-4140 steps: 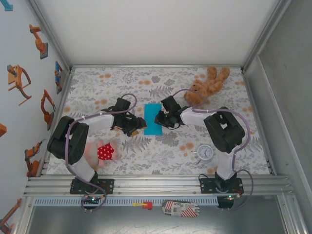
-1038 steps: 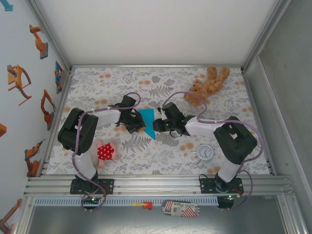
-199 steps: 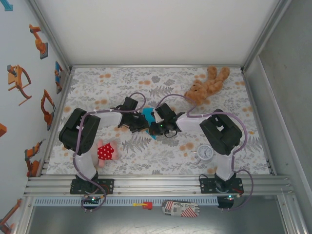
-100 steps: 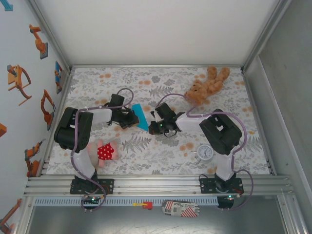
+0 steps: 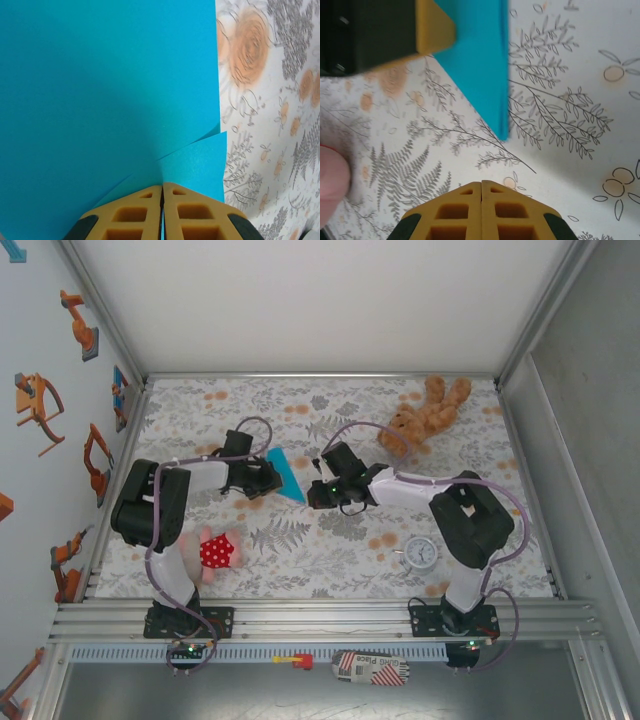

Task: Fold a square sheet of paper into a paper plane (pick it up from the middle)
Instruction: Third fold the triangle at the center of the table.

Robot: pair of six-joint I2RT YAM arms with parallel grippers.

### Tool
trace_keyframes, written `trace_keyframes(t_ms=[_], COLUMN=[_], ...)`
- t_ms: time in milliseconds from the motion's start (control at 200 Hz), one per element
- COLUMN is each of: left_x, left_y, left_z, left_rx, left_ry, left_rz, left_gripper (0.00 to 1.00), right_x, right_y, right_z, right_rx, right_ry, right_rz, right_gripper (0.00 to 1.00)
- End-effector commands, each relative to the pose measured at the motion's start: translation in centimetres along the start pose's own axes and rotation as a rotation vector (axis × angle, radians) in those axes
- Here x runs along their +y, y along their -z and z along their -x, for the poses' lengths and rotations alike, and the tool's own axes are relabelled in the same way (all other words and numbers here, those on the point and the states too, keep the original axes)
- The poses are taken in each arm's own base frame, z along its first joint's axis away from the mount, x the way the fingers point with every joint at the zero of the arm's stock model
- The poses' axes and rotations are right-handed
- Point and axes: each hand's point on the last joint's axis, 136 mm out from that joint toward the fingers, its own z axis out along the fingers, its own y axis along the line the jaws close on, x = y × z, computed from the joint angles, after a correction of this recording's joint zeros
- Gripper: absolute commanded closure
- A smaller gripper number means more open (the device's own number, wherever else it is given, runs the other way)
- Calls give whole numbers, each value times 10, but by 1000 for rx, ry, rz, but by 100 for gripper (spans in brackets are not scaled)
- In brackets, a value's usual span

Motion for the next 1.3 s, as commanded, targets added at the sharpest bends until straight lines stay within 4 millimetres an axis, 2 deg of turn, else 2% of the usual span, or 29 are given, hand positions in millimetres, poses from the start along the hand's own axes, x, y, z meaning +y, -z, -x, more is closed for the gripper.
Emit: trace_keyframes(t_ms=[0, 180, 361, 626, 836, 996, 1177, 1297], left_x=[7, -15, -16, -21, -5, 6, 22, 29], left_y=[-23, -34, -36, -27, -16, -7, 2, 7], left_z=[-41, -58, -62, -51, -33, -20, -9, -5], left_rx=[119, 154, 167, 133, 46, -8, -38, -58], left_ry=[7, -14, -23, -81, -85, -88, -67, -66], left_rz=[59, 8, -5, -25, -36, -22, 33, 68], left_gripper=[90, 90, 90, 87, 74, 71, 71, 71], right_x=[-4, -14, -33, -70, -92, -103, -108, -102], right_y=[-3, -20, -31, -40, -39, -41, -41, -39], right_z=[7, 4, -3, -42, -69, -84, -88, -81], right_rx=[-22, 3, 34, 137, 198, 241, 244, 220], right_ry=[-37, -83, -116, -203, -296, -345, -369, -362], right_rz=[-18, -28, -66, -155, -208, -251, -272, -248], right_gripper=[100, 100, 100, 100, 100, 100, 100, 100])
